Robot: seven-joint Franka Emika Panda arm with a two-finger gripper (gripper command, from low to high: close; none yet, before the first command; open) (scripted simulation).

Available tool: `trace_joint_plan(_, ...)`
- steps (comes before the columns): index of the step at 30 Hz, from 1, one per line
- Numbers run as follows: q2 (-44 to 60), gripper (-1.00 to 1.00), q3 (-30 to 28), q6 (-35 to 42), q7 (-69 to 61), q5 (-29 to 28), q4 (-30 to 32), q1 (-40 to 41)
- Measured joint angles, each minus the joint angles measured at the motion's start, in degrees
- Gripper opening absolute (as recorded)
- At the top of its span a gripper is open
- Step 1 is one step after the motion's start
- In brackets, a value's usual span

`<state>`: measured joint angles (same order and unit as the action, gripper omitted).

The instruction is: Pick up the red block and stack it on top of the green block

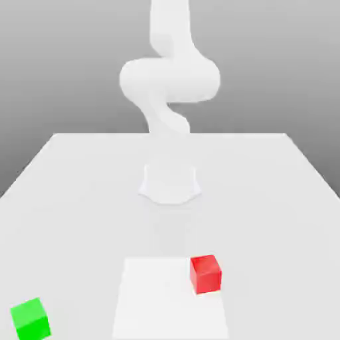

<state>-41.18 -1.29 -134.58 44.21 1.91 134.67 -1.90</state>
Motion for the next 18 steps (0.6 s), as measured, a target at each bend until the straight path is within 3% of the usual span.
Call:
trace_joint_plan(11,24.3,0.00,-1.0,-14.0,-6.2,6.8,14.0,-7.4)
trace_joint_plan(15,32.8,0.00,0.5,-19.3,-5.8,5.6,19.2,-8.4)
trace_joint_plan(18,38.6,0.00,1.2,-23.2,-3.1,1.3,23.0,-8.8)
